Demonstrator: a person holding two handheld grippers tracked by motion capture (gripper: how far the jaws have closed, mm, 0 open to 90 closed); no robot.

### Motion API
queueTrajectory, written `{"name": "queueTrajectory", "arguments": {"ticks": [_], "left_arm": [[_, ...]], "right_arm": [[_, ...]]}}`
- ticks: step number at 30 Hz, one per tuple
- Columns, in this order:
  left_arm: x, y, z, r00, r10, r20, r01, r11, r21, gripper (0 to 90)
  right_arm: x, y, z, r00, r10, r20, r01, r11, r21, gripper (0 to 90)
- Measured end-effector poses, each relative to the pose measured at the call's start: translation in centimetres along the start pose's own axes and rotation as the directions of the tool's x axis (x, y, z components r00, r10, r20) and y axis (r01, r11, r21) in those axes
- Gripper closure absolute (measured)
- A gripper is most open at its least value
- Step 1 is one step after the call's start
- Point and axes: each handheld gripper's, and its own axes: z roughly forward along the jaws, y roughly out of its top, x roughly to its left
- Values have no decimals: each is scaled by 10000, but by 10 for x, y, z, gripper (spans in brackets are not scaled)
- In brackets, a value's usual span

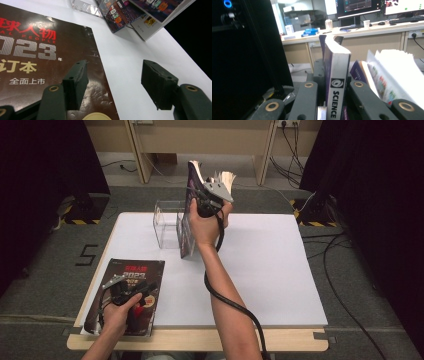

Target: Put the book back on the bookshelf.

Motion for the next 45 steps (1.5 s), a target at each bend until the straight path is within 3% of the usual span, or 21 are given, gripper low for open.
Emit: {"name": "queueTrajectory", "arguments": {"ticks": [10,23,28,32,34,38,40,41,43,45], "left_arm": [[0,0,-1,10000,16,40,-16,10000,-27,373],[-3,-2,2,9999,37,118,-38,10000,85,374],[-4,-3,3,9999,47,135,-49,9999,96,374],[-4,-3,3,9999,36,123,-37,10000,83,374],[-4,-2,2,9999,41,113,-41,10000,39,374],[-3,-2,2,9999,25,106,-26,10000,49,374],[-3,-2,2,9999,35,125,-35,10000,52,374],[-4,-2,2,9999,33,123,-34,10000,51,374],[-3,-2,2,9999,31,112,-31,10000,53,374],[-4,-2,2,9999,21,116,-22,10000,51,374]], "right_arm": [[18,-25,11,9959,-876,217,866,9951,470,808],[5,-31,1,9941,-1026,362,961,9840,1502,788],[-4,-31,-3,9957,-851,370,762,9775,1965,746],[-7,-28,-4,9990,-437,-66,439,9611,2728,711],[-10,-24,-5,9998,-134,-141,170,9541,2991,700],[-14,-17,-7,9996,51,-289,54,9361,3517,712],[-16,-15,-8,9993,163,-338,-29,9318,3631,698],[-17,-14,-10,9988,310,-380,-141,9245,3810,685],[-19,-12,-12,9981,491,-369,-306,9189,3934,683],[-21,-11,-12,9980,524,-348,-346,9194,3918,682]]}}
